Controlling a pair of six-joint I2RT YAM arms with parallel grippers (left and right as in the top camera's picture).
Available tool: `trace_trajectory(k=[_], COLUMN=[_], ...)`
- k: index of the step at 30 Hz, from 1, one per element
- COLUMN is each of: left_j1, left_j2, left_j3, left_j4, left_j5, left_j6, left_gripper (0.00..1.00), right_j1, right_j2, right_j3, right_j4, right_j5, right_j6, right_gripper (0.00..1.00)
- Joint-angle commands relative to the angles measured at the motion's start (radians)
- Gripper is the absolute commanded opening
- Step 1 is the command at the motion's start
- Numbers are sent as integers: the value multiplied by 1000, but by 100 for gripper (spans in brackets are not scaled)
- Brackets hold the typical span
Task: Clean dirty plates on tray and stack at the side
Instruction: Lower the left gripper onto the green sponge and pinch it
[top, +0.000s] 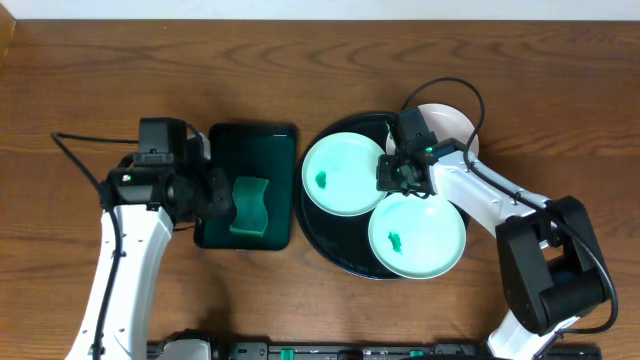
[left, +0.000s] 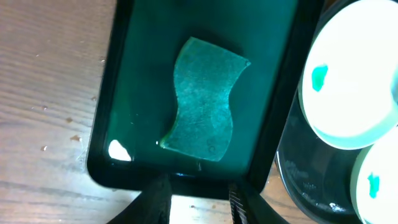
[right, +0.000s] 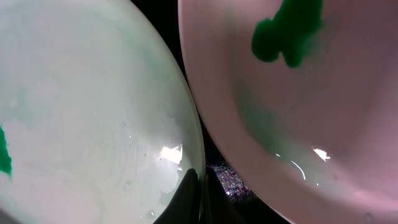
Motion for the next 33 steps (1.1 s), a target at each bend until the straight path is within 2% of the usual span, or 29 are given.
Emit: trace_trajectory(k=[1, 6, 17, 33], left_j1=[-45, -97, -114, -114], left_j2=[54, 146, 318, 367], left_j3=[-12, -12, -12, -14], left_j4=[16, 61, 151, 181], left_j5=[-41, -80, -82, -82], left_j6=[-12, -23, -40, -39], left_gripper=[35, 41, 40, 40], right_j1=[4, 4, 4, 4], right_j2=[1, 1, 1, 1], right_j3=[-5, -5, -5, -5], right_j4=[0, 0, 0, 0], right_j5=[17, 17, 17, 17], right_j6=[4, 4, 4, 4], right_gripper=[2, 1, 2, 2])
